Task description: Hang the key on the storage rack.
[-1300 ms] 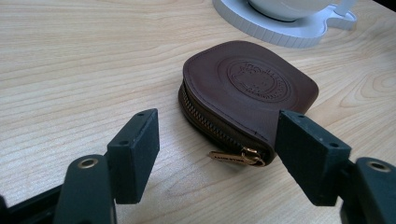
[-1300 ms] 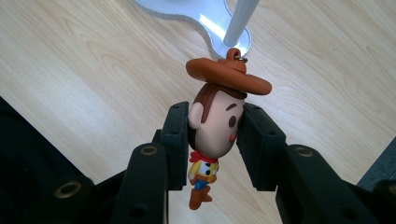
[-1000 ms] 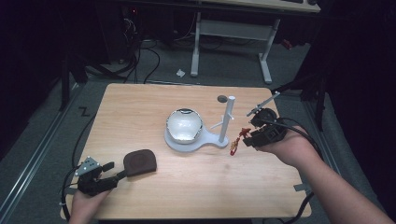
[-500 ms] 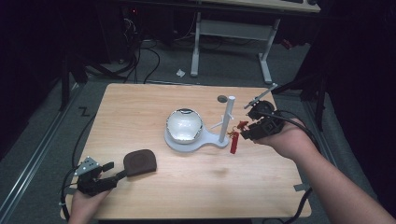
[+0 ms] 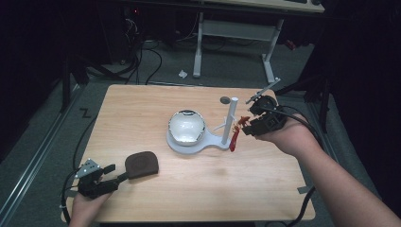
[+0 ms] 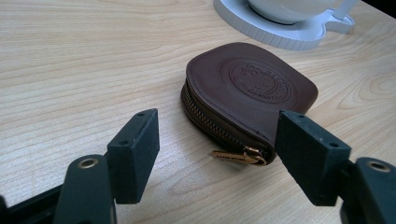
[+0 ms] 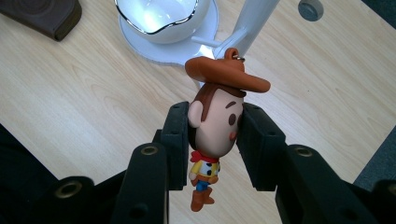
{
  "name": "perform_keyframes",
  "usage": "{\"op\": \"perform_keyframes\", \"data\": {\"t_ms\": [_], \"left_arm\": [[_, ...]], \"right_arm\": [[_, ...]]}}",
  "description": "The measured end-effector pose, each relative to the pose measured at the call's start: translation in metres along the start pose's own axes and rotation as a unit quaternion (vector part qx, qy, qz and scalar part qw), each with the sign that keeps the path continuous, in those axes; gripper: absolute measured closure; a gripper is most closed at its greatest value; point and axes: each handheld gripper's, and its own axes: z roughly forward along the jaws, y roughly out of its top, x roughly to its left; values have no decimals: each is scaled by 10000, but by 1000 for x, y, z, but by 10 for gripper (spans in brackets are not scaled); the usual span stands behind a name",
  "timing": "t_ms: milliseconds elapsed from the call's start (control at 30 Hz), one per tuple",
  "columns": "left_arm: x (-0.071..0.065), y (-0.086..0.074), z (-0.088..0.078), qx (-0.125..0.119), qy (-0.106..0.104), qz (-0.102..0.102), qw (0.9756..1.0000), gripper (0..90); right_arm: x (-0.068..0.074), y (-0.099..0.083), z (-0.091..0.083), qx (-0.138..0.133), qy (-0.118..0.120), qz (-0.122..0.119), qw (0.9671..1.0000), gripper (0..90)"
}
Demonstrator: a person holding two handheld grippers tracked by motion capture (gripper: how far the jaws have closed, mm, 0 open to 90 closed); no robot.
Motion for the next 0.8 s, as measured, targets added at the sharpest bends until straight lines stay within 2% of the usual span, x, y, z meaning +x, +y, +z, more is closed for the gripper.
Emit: {"op": "perform_keyframes", "data": {"t_ms": [433, 800], "left_arm": [[0, 0, 0, -5, -5, -6, 10000, 313], [1, 0, 0, -10, -12, -11, 10000, 312]], "right_arm": [[2, 11, -8, -84, -92, -7, 9999, 653], [4, 18, -4, -117, -87, -106, 9998, 654]]}}
